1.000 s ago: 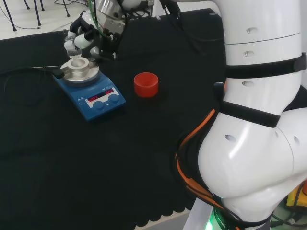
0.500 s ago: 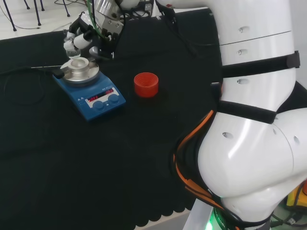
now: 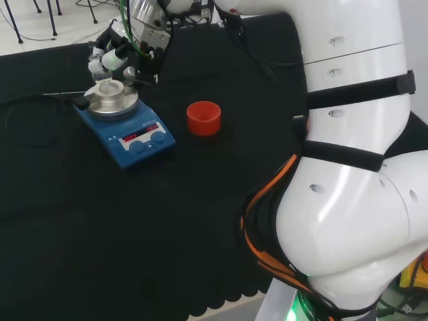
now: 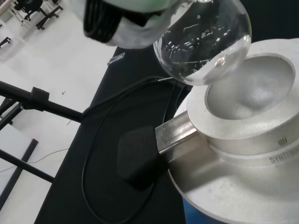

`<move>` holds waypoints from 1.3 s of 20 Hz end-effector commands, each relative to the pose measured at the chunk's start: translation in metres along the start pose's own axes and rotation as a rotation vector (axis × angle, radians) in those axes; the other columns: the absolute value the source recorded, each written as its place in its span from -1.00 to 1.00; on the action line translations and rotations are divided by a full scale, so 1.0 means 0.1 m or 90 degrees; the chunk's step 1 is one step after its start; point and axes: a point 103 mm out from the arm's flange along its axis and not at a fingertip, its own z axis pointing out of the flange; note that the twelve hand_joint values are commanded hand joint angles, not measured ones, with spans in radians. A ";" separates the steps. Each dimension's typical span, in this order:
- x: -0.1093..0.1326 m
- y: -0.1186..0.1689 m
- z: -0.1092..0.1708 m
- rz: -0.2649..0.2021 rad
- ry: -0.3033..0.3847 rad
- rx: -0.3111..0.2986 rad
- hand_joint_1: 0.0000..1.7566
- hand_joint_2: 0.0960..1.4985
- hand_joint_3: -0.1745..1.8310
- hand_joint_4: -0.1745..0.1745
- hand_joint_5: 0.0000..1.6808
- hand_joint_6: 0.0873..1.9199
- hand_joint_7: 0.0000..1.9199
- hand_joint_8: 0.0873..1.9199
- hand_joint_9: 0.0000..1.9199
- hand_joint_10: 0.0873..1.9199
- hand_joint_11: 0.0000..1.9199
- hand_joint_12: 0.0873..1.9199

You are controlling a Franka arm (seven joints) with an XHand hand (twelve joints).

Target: Place the round-bottom flask on the heater.

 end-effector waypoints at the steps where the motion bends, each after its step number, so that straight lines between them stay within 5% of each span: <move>1: -0.03 0.00 0.02 0.002 -0.002 0.004 0.25 -0.12 -0.18 1.00 0.38 -0.15 -0.64 -0.53 -0.40 -0.49 -0.81 0.35; 11: -0.10 -0.02 0.05 0.005 0.000 0.008 0.25 -0.12 -0.18 1.00 0.38 -0.15 -0.64 -0.53 -0.40 -0.49 -0.81 0.35; 16: -0.35 -0.08 0.10 0.015 -0.002 0.011 0.25 -0.13 -0.18 1.00 0.38 -0.15 -0.64 -0.53 -0.40 -0.49 -0.81 0.35; 26: -0.32 -0.10 0.19 0.022 0.001 0.014 0.25 -0.13 -0.18 1.00 0.38 -0.15 -0.64 -0.53 -0.40 -0.49 -0.81 0.35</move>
